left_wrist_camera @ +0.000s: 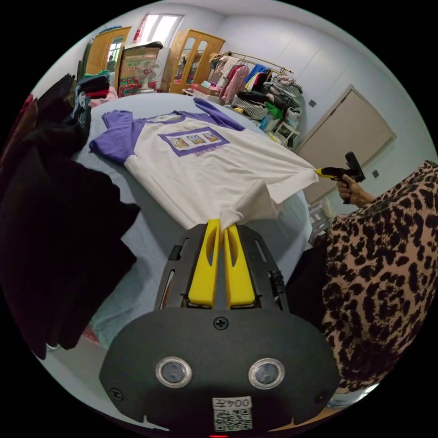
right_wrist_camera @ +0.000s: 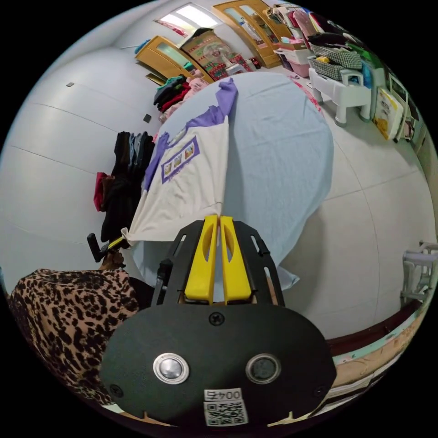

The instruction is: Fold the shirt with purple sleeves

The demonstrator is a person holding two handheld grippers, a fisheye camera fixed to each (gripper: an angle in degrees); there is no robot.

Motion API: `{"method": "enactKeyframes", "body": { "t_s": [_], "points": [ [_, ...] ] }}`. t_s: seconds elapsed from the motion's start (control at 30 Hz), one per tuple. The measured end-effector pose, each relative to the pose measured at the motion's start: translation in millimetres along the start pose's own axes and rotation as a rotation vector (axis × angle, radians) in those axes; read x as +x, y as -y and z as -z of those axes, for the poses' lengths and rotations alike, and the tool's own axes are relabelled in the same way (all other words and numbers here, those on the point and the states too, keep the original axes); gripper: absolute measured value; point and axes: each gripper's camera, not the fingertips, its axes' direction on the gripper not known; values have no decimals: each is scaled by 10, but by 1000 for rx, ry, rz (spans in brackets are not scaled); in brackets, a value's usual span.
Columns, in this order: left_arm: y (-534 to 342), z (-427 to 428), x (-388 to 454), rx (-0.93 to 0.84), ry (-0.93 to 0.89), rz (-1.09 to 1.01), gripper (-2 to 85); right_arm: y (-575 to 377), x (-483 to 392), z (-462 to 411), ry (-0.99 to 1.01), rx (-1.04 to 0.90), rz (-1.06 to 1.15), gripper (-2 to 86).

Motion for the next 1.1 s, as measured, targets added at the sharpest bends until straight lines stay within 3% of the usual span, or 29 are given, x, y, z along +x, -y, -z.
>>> {"method": "enactKeyframes", "body": {
  "t_s": [0.27, 0.7, 1.1],
  "points": [
    [-352, -409, -235, -99, 74, 68, 20, 298, 93, -420, -5, -87, -170, 15],
    [-1178, -352, -548, -78, -171, 396, 99, 441, -341, 51, -48, -119, -38, 83],
    [-1485, -593, -640, -109, -92, 544, 100, 688, -679, -6, -1, -182, 20, 89]
  ]
}}
